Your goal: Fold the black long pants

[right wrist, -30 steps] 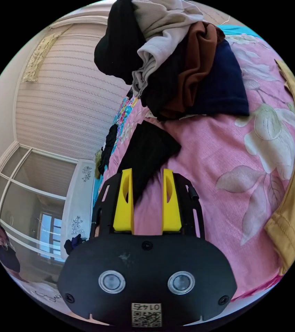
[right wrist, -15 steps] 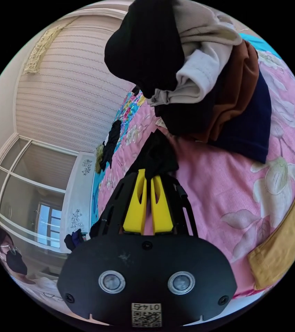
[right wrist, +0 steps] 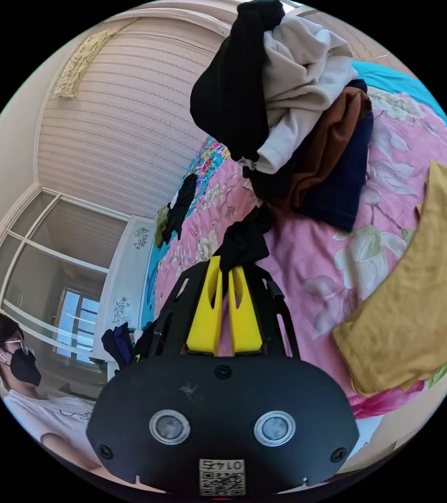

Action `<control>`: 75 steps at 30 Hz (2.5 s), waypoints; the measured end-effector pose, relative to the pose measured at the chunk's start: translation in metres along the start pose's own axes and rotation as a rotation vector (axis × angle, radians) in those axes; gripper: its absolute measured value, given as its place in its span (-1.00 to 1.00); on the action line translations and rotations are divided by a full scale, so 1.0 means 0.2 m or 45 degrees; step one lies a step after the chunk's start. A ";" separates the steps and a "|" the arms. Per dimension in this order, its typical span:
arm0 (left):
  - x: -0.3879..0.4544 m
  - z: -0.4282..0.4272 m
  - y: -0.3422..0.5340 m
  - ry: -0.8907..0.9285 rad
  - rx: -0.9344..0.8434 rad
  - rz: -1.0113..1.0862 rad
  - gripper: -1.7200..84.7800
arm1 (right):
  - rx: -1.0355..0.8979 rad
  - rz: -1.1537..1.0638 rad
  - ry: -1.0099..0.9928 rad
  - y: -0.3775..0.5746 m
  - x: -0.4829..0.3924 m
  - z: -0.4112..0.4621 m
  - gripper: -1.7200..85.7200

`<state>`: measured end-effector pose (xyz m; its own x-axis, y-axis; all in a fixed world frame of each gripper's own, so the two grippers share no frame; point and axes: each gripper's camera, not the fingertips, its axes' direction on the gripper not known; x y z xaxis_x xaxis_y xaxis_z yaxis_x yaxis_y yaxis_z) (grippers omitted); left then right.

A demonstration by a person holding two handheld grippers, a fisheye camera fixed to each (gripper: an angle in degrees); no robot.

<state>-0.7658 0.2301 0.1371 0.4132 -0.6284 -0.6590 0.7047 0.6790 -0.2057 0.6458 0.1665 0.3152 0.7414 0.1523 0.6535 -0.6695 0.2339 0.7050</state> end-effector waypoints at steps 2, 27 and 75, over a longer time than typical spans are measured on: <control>-0.03 -0.05 0.18 -0.022 -0.039 -0.009 -0.98 | -0.048 0.017 0.030 0.10 -0.03 -0.07 -0.96; 0.83 0.73 1.37 -0.869 -0.408 1.322 -0.86 | -0.602 -1.321 0.893 0.46 -1.60 0.84 -0.84; 0.72 2.75 1.76 -0.567 -0.703 1.487 -0.85 | -0.714 -1.093 0.560 0.51 -1.43 1.23 -0.92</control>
<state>-0.1414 0.1703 0.3670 0.8268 0.4135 -0.3814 -0.4560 0.8897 -0.0239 0.3537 -0.0887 0.2685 0.9740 0.0328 -0.2240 0.1060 0.8083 0.5792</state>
